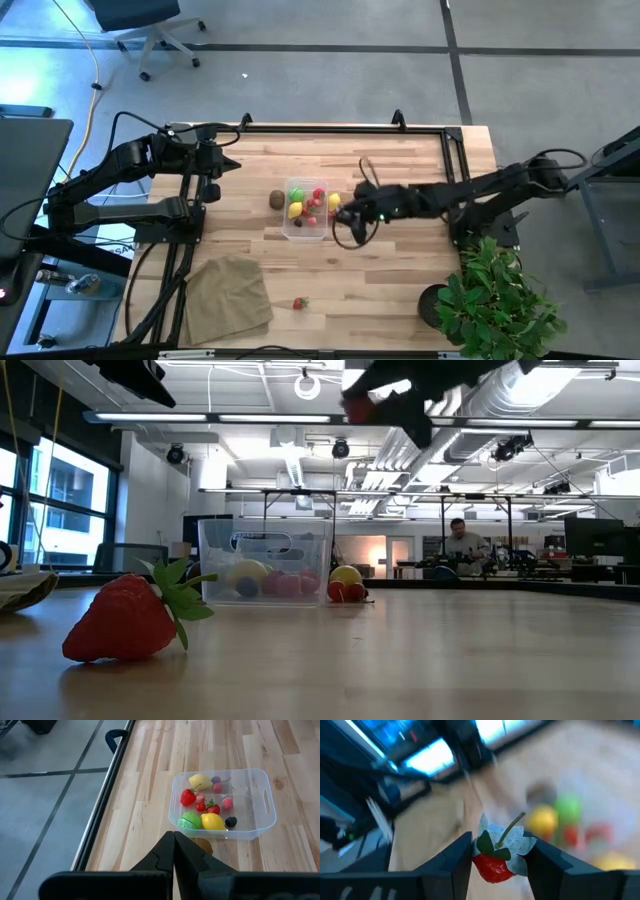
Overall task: Pick and placing Produce into tupperware
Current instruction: Put the strawberry into the transparent bin
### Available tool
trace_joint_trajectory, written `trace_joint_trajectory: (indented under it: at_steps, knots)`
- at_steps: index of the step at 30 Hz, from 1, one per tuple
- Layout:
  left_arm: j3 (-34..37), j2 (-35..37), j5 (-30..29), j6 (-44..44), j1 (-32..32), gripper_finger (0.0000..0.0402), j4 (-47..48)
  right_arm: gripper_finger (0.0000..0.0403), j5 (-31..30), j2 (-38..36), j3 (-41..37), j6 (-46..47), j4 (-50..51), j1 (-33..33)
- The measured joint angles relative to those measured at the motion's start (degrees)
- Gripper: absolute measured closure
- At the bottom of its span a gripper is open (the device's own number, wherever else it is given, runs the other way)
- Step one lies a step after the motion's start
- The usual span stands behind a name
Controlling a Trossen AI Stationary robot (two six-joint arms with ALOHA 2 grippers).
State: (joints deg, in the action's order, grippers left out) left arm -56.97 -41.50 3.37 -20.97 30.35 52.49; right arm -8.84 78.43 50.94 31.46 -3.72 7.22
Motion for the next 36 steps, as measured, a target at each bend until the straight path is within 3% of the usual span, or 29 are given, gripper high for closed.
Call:
trace_joint_trajectory:
  at_steps: [3, 7, 15, 20, 25, 32, 36]
  knots:
    - [0.0, 0.0, 0.0, 0.0, 0.0, 0.0401, 0.0, 0.0254, 0.0, 0.0, 0.0, -8.5, -8.2, -2.4]
    - [0.0, 0.0, 0.0, 0.0, 0.0, 0.0401, 0.0, 0.0254, -0.7, 0.0, 0.0, -11.9, -14.2, -5.3]
    - [0.0, 0.0, 0.0, 0.0, 0.0, 0.0401, 0.0, 0.0254, -1.9, 3.4, 4.6, -12.8, -12.9, -8.8]
    - [0.0, 0.0, 0.0, 0.0, 0.0, 0.0401, 0.0, 0.0254, -1.6, 11.4, 17.6, -15.2, -0.3, -10.5]
    - [0.0, 0.0, 0.0, 0.0, 0.0, 0.0401, 0.0, 0.0254, 0.2, 23.0, 34.1, -17.0, 19.3, -10.8]
    - [0.0, 0.0, 0.0, 0.0, 0.0, 0.0401, 0.0, 0.0254, 6.8, 41.3, 53.8, -17.4, 44.5, -10.5]
    - [0.0, 0.0, 0.0, 0.0, 0.0, 0.0401, 0.0, 0.0254, 11.3, 48.9, 61.6, -19.7, 53.6, -10.0]
